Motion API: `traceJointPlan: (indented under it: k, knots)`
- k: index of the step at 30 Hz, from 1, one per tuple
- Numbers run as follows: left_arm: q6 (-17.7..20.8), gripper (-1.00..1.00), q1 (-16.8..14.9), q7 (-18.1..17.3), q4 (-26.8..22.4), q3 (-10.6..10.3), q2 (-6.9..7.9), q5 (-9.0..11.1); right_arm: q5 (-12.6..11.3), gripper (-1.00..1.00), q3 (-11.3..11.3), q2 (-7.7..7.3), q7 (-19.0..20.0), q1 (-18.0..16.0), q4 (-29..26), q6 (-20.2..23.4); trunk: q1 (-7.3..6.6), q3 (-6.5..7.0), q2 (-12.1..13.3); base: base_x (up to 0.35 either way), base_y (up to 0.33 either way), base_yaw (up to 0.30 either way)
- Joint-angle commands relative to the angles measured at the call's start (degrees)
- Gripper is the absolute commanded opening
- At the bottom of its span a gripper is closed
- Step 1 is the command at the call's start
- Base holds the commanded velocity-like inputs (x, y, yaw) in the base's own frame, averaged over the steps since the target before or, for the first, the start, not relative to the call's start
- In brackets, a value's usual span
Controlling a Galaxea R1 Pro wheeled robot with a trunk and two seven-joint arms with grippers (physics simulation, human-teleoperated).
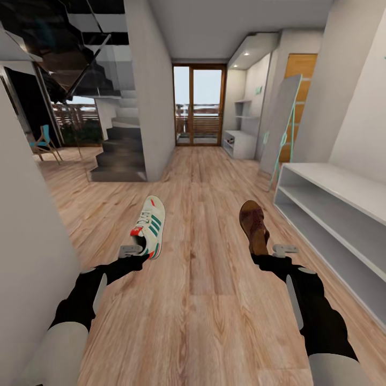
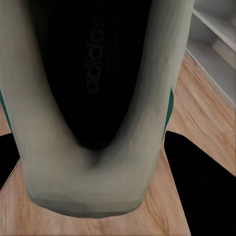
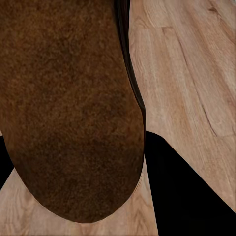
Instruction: Pick up the two gym shoes and the two sandals from the corridor floor and place them onto the hallstand (shoe rack) in the corridor, making sure they are on the rack and not on the floor. Arrange them so the two gym shoes are next to each other and the two sandals are next to each other.
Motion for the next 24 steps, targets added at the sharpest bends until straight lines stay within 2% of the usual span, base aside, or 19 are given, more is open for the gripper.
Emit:
traceJointPlan:
  k: [1,24]
  knots:
    - [0.27,-1.0,-0.05,-0.58,-0.08,0.3,-0.07,-0.44,0.38,-1.0,-0.15,0.05,0.46,-0.05,-0.08,0.28,0.02,-0.06,-0.03,0.349,0.0,0.0]
    - [0.27,-1.0,-0.05,-0.56,-0.17,0.35,-0.07,-0.44,0.05,-1.0,-0.32,0.04,0.19,-0.05,-0.08,0.28,0.02,-0.06,-0.03,0.349,0.0,0.0]
